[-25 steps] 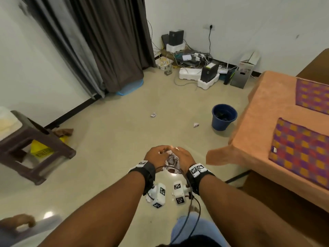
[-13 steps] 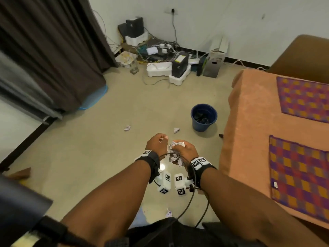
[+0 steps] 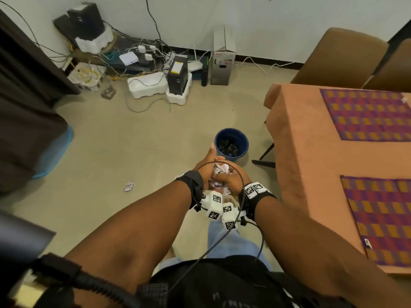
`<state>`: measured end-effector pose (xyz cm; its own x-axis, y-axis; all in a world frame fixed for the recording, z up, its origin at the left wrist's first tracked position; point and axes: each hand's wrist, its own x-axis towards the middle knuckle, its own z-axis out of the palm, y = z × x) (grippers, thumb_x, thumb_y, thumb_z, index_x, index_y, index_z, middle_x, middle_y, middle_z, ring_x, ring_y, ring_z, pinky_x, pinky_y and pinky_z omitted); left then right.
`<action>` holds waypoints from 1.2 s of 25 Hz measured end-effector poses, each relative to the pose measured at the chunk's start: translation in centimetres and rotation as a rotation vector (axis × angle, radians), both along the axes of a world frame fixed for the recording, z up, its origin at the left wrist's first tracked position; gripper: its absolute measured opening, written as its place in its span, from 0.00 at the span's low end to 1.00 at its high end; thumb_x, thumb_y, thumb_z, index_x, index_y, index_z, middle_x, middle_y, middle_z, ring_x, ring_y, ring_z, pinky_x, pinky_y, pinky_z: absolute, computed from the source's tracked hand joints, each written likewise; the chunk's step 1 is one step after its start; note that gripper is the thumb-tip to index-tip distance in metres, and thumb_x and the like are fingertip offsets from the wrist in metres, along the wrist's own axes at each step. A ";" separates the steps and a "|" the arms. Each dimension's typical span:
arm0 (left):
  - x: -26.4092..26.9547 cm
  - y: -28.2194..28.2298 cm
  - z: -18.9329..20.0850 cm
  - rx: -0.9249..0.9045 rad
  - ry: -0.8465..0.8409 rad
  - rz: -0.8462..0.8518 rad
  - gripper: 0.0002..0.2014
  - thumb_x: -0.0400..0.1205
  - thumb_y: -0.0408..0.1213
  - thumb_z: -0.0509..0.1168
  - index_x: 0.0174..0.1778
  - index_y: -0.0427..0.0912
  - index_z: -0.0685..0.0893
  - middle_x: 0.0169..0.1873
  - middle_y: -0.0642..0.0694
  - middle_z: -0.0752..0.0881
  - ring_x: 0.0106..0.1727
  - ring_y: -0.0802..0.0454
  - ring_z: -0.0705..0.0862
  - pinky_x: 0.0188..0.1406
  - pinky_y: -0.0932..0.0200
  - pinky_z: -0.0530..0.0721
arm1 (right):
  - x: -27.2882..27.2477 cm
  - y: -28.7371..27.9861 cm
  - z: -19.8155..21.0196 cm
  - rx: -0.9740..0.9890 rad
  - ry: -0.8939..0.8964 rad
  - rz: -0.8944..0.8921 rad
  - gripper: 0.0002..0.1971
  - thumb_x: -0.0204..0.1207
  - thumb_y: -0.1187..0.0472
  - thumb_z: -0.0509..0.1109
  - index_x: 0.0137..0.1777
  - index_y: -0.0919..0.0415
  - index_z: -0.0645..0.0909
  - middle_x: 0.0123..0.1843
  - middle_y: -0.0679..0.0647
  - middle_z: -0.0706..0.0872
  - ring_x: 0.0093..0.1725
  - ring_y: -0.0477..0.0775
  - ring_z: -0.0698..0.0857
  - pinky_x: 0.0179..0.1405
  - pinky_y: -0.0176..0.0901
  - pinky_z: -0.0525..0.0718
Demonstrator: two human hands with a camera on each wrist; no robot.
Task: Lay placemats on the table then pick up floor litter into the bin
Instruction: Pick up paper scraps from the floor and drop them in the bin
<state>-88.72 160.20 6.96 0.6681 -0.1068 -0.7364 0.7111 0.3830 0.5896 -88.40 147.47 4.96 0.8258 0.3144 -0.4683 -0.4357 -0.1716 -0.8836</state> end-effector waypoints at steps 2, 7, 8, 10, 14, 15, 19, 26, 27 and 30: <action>3.4 0.4 -0.1 -0.073 0.024 -0.015 0.36 0.82 0.70 0.52 0.33 0.43 0.90 0.30 0.42 0.89 0.29 0.47 0.89 0.32 0.52 0.89 | 3.8 0.0 -0.8 -0.006 0.012 0.024 0.25 0.71 0.80 0.72 0.68 0.63 0.83 0.56 0.61 0.91 0.49 0.53 0.92 0.46 0.43 0.91; 15.4 -0.1 -6.1 0.170 0.041 -0.169 0.40 0.71 0.81 0.57 0.60 0.50 0.87 0.57 0.44 0.88 0.57 0.41 0.86 0.68 0.34 0.80 | 15.9 -2.1 -6.8 -0.010 0.169 -0.109 0.22 0.72 0.75 0.77 0.65 0.61 0.85 0.55 0.64 0.91 0.48 0.61 0.91 0.42 0.48 0.90; 18.6 -0.3 -7.7 0.271 0.019 -0.230 0.42 0.71 0.82 0.54 0.60 0.49 0.85 0.59 0.44 0.85 0.59 0.40 0.83 0.68 0.38 0.79 | 19.1 -3.1 -8.7 -0.036 0.214 -0.183 0.21 0.71 0.73 0.78 0.63 0.60 0.85 0.53 0.64 0.91 0.44 0.59 0.90 0.39 0.45 0.89; 24.0 -0.2 -11.4 0.489 -0.045 -0.412 0.46 0.63 0.89 0.46 0.49 0.49 0.78 0.51 0.43 0.78 0.51 0.45 0.78 0.56 0.47 0.76 | 25.2 -5.2 -12.4 -0.113 0.283 -0.313 0.18 0.71 0.73 0.79 0.59 0.57 0.86 0.52 0.62 0.90 0.39 0.55 0.89 0.32 0.41 0.88; 29.6 2.0 -17.3 0.636 -0.028 -0.551 0.36 0.70 0.79 0.54 0.47 0.47 0.76 0.45 0.43 0.79 0.44 0.48 0.80 0.52 0.42 0.83 | 35.0 -7.5 -19.6 -0.105 0.443 -0.424 0.27 0.67 0.60 0.84 0.67 0.53 0.82 0.64 0.63 0.87 0.55 0.67 0.89 0.46 0.62 0.90; 30.0 3.0 -18.8 0.595 0.014 -0.521 0.28 0.77 0.72 0.58 0.46 0.47 0.77 0.45 0.44 0.82 0.45 0.47 0.81 0.55 0.42 0.83 | 36.7 -7.9 -22.0 -0.046 0.517 -0.468 0.33 0.66 0.53 0.84 0.72 0.51 0.77 0.66 0.61 0.85 0.57 0.68 0.88 0.49 0.67 0.89; 28.7 7.9 -23.1 0.579 0.205 -0.323 0.16 0.84 0.59 0.63 0.48 0.50 0.82 0.52 0.46 0.89 0.50 0.42 0.88 0.53 0.49 0.83 | 39.3 -10.1 -31.0 0.015 0.714 -0.702 0.54 0.55 0.31 0.83 0.82 0.40 0.64 0.79 0.56 0.74 0.68 0.71 0.82 0.52 0.79 0.84; 19.7 15.7 -26.3 0.673 0.340 -0.379 0.17 0.80 0.62 0.67 0.46 0.51 0.85 0.50 0.47 0.89 0.54 0.44 0.88 0.63 0.48 0.85 | 32.7 -3.2 -27.6 -0.475 0.741 -0.196 0.11 0.82 0.50 0.70 0.52 0.57 0.77 0.46 0.59 0.82 0.35 0.54 0.81 0.40 0.50 0.83; 18.6 16.5 -26.5 0.674 0.337 -0.413 0.16 0.80 0.62 0.67 0.46 0.52 0.85 0.49 0.48 0.89 0.54 0.45 0.87 0.60 0.53 0.83 | 31.7 -2.0 -27.9 -0.518 0.729 -0.086 0.09 0.83 0.51 0.68 0.50 0.57 0.78 0.47 0.60 0.83 0.36 0.54 0.81 0.41 0.51 0.82; 14.7 19.7 -28.2 0.661 0.351 -0.559 0.11 0.82 0.59 0.67 0.45 0.56 0.84 0.48 0.53 0.87 0.52 0.52 0.83 0.51 0.63 0.72 | 28.1 3.6 -30.1 -0.693 0.558 0.327 0.10 0.78 0.48 0.72 0.43 0.53 0.81 0.47 0.61 0.88 0.42 0.61 0.84 0.50 0.58 0.85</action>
